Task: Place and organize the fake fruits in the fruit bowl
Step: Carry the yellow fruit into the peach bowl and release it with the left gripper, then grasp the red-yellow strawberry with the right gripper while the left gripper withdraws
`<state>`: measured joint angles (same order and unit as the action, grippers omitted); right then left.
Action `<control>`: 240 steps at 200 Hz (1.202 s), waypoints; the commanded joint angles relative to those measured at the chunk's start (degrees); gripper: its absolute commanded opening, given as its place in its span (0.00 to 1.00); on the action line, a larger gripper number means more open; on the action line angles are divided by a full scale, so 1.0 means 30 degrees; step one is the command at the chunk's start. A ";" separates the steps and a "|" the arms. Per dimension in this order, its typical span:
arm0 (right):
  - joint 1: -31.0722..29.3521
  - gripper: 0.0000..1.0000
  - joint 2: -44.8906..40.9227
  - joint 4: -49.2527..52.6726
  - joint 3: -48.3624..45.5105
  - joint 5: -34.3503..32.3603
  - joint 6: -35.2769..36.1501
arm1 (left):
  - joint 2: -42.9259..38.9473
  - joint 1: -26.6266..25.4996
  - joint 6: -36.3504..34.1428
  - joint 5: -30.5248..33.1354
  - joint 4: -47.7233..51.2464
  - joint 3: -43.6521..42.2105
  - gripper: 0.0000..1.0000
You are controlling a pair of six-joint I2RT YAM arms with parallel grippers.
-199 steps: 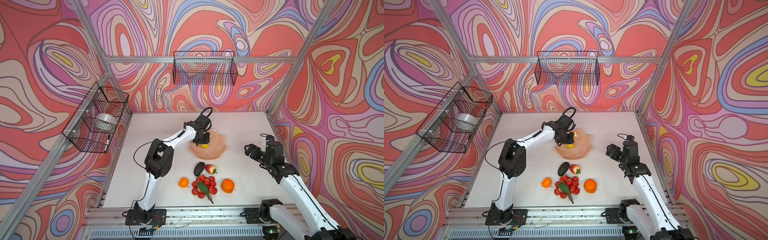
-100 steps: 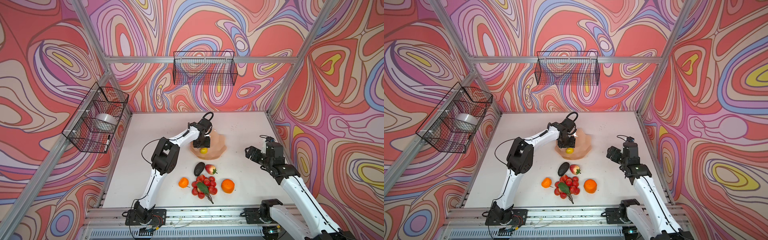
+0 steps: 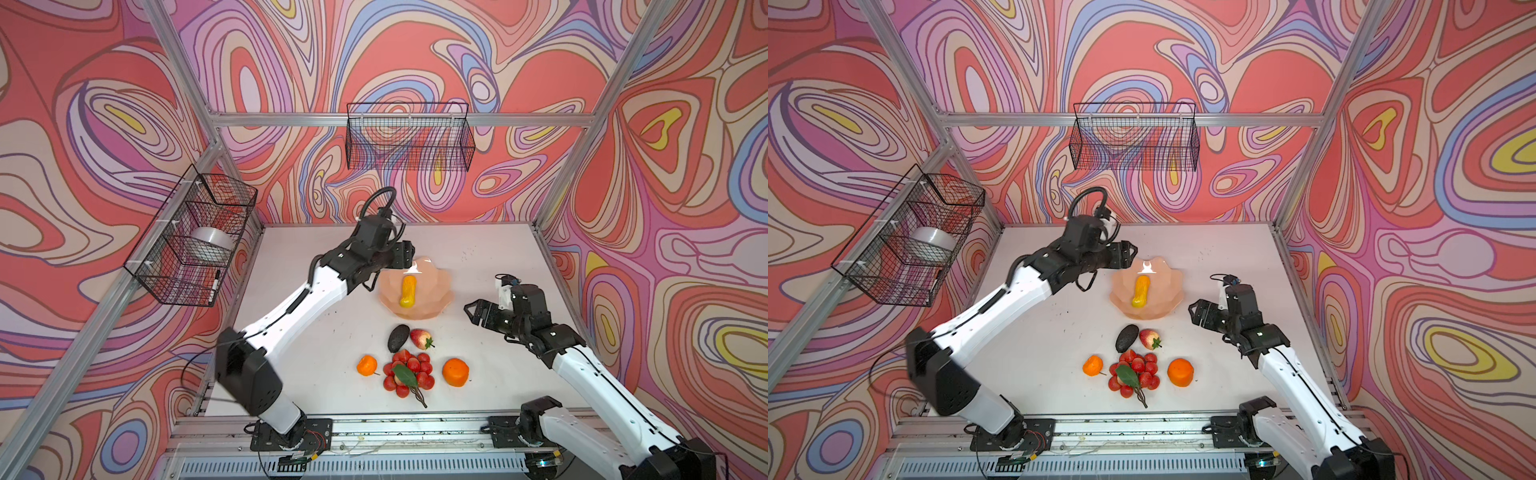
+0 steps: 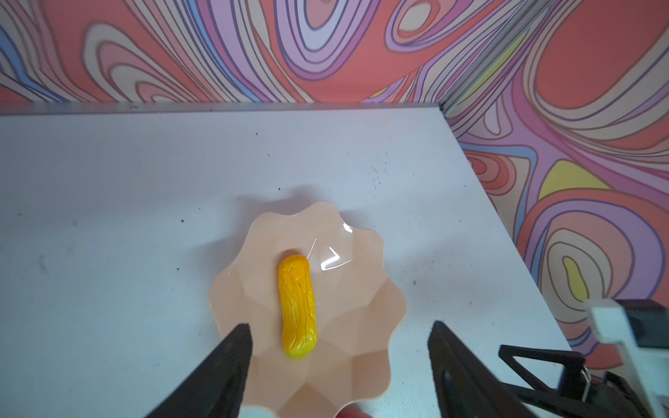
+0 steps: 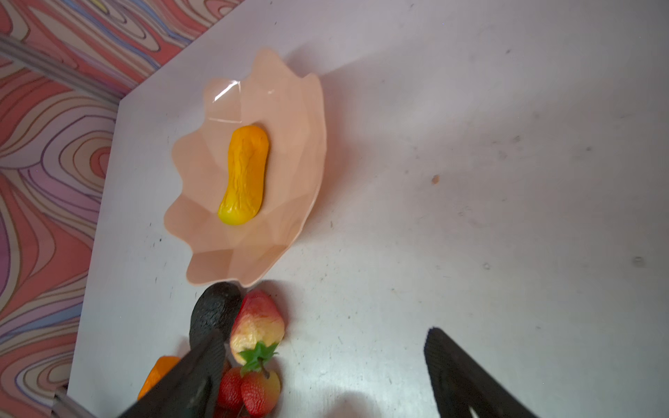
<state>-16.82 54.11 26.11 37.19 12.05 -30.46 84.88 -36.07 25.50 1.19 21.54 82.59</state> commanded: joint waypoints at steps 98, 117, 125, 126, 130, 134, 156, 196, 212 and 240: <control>-0.7811 0.88 0.7622 -0.5024 0.0456 -0.2532 -0.4233 | -1.2796 0.0914 0.0066 0.5375 0.0038 -1.3423 0.97; -0.8496 0.87 0.8766 -0.5791 0.0848 -0.2838 -0.4682 | -1.3000 0.1006 0.0247 0.5209 0.0310 -1.3656 0.97; -0.8745 0.86 0.9297 -0.5908 0.1079 -0.3088 -0.4895 | -1.3001 0.1054 0.0404 0.5253 0.0459 -1.3695 0.97; -0.8762 0.86 0.9371 -0.5914 0.1094 -0.3113 -0.4915 | -1.2986 0.1054 0.0429 0.5240 0.0463 -1.3698 0.97; -0.8851 0.85 0.9609 -0.5983 0.1152 -0.3255 -0.5026 | -1.2972 0.1085 0.0486 0.5205 0.0516 -1.3699 0.97; -0.8897 0.85 0.9829 -0.6085 0.1215 -0.3339 -0.5153 | -1.2972 0.1111 0.0517 0.5155 0.0539 -1.3706 0.97; -0.9198 0.81 1.0584 -0.6434 0.1263 -0.3811 -0.5784 | -1.3023 0.1181 0.0684 0.4877 0.0638 -1.3770 0.97; -0.9474 0.62 0.9852 -0.5151 0.0867 -0.5570 -0.6519 | -1.3177 0.1288 0.0845 0.4688 0.0700 -1.4103 0.97; -0.9591 0.54 0.8627 -0.4213 0.0421 -0.6369 -0.6884 | -1.3147 0.1331 0.1070 0.4653 0.1062 -1.4082 0.97; -0.9685 0.45 0.5534 -0.1908 -0.0593 -0.7830 -0.7391 | -1.3600 0.1312 0.2181 0.4159 0.1596 -1.4905 0.97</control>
<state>-45.47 77.73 13.50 37.82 -5.41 -50.61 45.65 -32.51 28.69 14.94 23.31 40.36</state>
